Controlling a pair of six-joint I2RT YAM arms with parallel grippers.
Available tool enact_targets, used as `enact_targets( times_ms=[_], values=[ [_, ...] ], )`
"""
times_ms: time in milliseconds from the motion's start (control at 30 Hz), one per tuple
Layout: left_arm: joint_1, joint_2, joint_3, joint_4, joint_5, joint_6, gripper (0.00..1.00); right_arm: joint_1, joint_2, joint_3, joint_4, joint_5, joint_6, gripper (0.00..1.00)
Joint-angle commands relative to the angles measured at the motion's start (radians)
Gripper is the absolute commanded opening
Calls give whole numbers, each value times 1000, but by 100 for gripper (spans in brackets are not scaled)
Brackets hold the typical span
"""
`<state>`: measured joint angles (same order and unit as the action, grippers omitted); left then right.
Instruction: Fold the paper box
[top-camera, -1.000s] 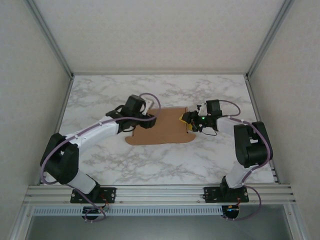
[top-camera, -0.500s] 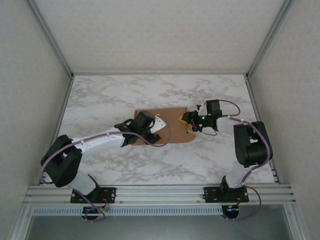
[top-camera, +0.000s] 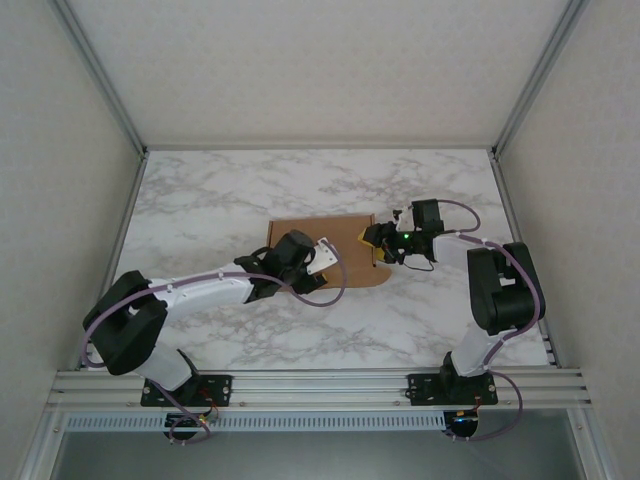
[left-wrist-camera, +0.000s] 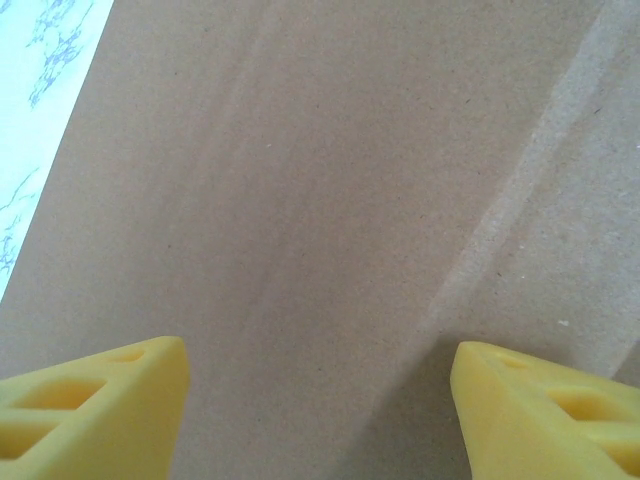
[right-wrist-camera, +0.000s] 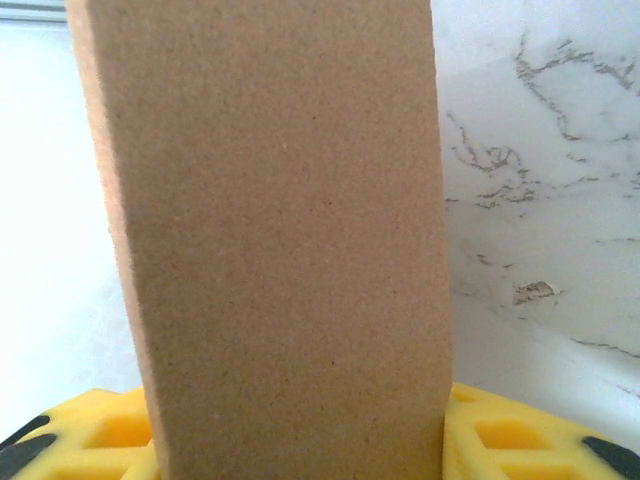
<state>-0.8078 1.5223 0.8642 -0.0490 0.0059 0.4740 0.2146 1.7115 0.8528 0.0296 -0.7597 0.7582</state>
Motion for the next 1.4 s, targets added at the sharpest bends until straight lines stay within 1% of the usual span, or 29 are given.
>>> enact_targets(
  times_ms=[0,67,267,333,400,467,600,700,767,833,1000,1100,1200,1367],
  values=[
    [-10,14,-33,21,-6,-10,70,11,8,-6,-86,67,-25,46],
    [-10,19,-47,47,-32,-15,70,11,7,-8,-81,65,-22,46],
    [-20,63,-66,87,-43,-18,70,17,-1,-23,-79,58,-11,46],
    [-25,76,-74,120,-90,-21,69,19,-7,-27,-81,53,-7,46],
    [-28,90,-85,176,-161,-21,68,24,-13,-30,-86,46,-6,46],
    [-32,105,-97,241,-236,-20,65,29,-18,-32,-85,40,-2,46],
    [-48,123,-134,378,-330,-8,58,36,-18,-43,-69,18,16,45],
    [-57,125,-151,446,-337,-6,54,39,-13,-44,-67,6,20,45],
    [-62,125,-155,450,-332,8,54,40,-17,-44,-70,3,23,44],
    [-63,115,-156,436,-333,27,55,39,-25,-43,-76,0,26,43],
    [-62,52,-184,412,-326,110,67,35,-55,-56,-28,-30,111,40],
    [-62,44,-198,411,-314,142,68,35,-70,-69,38,-59,188,38],
    [-62,63,-208,446,-320,163,68,36,-86,-81,92,-86,254,37],
    [-63,105,-213,511,-327,207,71,38,-111,-87,100,-121,293,37]
  ],
)
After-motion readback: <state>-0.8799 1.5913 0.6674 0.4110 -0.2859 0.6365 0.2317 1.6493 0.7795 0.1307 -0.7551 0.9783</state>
